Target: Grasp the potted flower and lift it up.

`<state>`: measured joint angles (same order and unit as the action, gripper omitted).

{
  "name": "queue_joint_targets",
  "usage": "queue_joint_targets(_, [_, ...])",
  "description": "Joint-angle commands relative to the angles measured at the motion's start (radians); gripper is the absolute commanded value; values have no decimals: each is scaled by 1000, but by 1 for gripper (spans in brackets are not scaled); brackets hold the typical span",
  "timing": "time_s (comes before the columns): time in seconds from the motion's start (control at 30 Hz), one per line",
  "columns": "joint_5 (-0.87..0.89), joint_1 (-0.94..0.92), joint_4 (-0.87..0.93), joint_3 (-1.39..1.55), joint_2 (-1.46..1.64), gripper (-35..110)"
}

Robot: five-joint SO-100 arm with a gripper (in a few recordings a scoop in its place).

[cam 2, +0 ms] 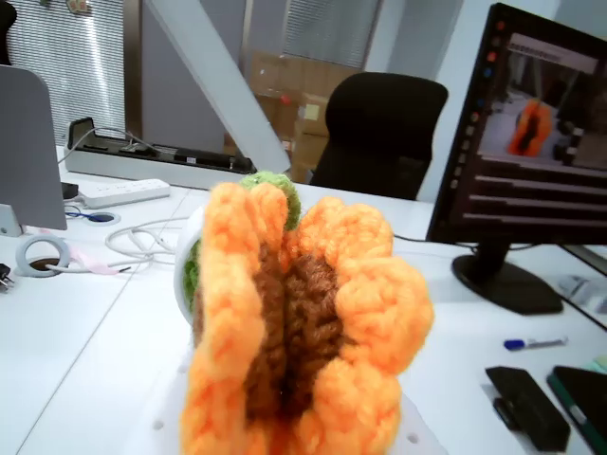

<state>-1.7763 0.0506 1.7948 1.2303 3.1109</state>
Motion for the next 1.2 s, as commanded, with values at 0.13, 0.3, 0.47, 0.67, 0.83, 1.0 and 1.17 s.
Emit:
queue_joint_targets(0.13, [-15,-12,6,12,0,0])
queue_joint_targets(0.3, [-17,-17,-5,18,-2,0])
queue_joint_targets(0.47, [-17,-18,-32,48,-2,0])
queue_joint_targets(0.67, [-18,-28,-52,83,5,0])
queue_joint_targets(0.83, [-21,-31,-54,92,6,0])
queue_joint_targets(1.0, [-21,-31,-52,94,6,0])
queue_joint_targets(1.17, [-23,-31,-52,94,6,0])
